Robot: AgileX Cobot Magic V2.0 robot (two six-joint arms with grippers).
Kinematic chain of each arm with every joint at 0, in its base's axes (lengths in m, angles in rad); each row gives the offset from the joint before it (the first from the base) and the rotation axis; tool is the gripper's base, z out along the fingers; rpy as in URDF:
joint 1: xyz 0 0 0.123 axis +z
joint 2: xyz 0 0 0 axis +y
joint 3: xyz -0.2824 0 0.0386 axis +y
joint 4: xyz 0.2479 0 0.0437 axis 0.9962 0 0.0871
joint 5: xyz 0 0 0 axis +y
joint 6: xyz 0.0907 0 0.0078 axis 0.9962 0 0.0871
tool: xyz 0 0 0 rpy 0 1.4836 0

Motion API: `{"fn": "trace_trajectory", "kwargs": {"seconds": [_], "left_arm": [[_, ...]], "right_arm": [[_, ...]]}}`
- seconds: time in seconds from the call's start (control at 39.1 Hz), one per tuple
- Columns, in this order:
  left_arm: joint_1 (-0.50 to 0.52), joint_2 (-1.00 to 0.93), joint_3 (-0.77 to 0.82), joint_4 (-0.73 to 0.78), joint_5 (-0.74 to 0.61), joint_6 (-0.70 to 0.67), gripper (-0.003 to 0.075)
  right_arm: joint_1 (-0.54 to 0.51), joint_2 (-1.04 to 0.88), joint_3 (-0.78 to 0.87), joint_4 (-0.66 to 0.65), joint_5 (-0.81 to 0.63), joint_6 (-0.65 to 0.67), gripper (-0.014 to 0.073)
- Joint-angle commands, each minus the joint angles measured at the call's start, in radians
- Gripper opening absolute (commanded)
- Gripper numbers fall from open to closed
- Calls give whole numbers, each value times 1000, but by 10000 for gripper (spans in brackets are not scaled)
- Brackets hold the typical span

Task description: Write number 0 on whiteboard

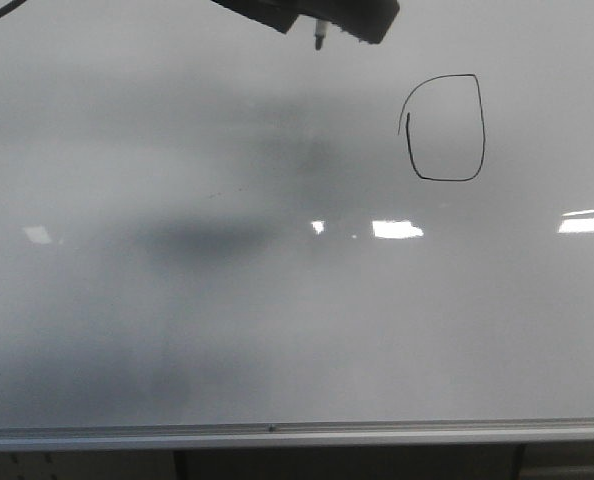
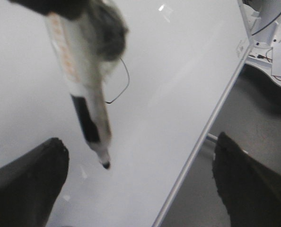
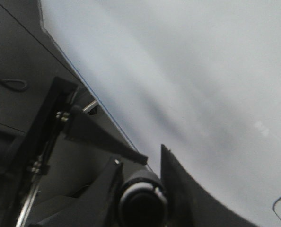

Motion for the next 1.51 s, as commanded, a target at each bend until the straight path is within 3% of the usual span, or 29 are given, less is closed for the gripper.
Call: {"fn": "trace_trajectory", "kwargs": {"seconds": [0.0, 0.15, 0.2, 0.43, 0.54, 0.64, 0.74, 0.82, 1.05, 1.25, 1.41, 1.48], "left_arm": [[18, -32, -44, -21, -78, -1, 599], [30, -32, -72, -21, -61, -1, 595], [30, -32, -73, -21, -55, -1, 554], [30, -32, -73, -21, -8, -1, 111], [30, -32, -73, -21, -37, -1, -18], [30, -32, -73, -21, -42, -1, -20], [30, -32, -73, -21, -36, -1, -19], [46, -32, -73, -17, -14, -1, -20], [219, -32, -73, 41, 103, -80, -19], [328, -58, -73, 535, 131, -515, -19], [389, -93, -73, 893, 223, -843, -19], [424, -110, -73, 956, 267, -909, -19]], "right_arm": [[19, -50, -29, 45, 76, -4, -59], [46, -50, -28, 46, 76, -4, -59], [47, -50, -28, 46, 76, -4, -59], [47, -49, -28, 46, 76, -4, -59], [47, -49, -28, 46, 76, -4, -59], [47, -49, -28, 46, 76, -4, 0], [47, -49, -28, 47, 71, -4, 262], [47, -59, -31, 48, 42, -4, 393], [44, -160, -15, -12, -19, -6, 393], [44, -300, 166, -47, -148, -6, 393], [44, -454, 418, -73, -375, -8, 391], [44, -534, 571, -80, -516, -18, 391]]}}
